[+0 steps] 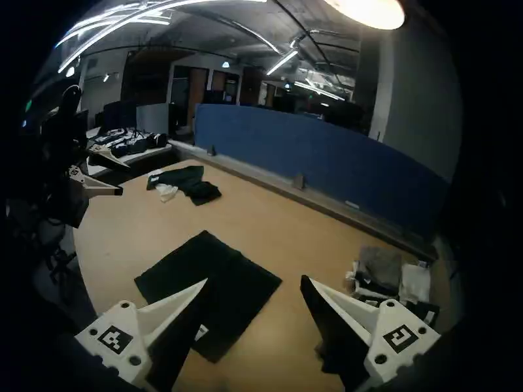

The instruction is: Fold towel

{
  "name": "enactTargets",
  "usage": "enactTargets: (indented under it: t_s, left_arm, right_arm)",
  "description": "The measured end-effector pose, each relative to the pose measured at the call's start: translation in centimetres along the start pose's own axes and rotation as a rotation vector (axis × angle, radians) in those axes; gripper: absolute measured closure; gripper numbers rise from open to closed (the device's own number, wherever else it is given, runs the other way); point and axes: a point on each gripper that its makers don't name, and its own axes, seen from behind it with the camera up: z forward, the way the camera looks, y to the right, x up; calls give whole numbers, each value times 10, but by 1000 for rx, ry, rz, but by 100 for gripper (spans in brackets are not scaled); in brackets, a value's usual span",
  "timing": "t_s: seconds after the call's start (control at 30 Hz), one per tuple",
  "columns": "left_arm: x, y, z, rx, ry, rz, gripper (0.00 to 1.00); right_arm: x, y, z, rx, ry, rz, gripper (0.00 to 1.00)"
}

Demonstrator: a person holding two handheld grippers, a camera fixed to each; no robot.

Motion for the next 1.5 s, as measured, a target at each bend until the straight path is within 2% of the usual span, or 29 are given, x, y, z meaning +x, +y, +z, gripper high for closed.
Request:
enactTargets:
  t_s: [0.6, 0.87, 1.17, 1.5]
  left_arm:
    - [-57, 17, 9, -32, -94, 13, 4]
    - [-85, 30, 15, -66, -120, 21, 4]
    - [-129, 37, 28, -69, -183, 18, 4]
    - [-167, 50, 40, -98, -237, 35, 3]
  right_arm:
    - [-42, -24, 12, 46, -64, -22, 0]
    - [-68, -33, 21, 50, -92, 1, 0]
    - [-100, -47, 32, 66, -130, 31, 0]
    - [-128, -57, 47, 72, -160, 35, 0]
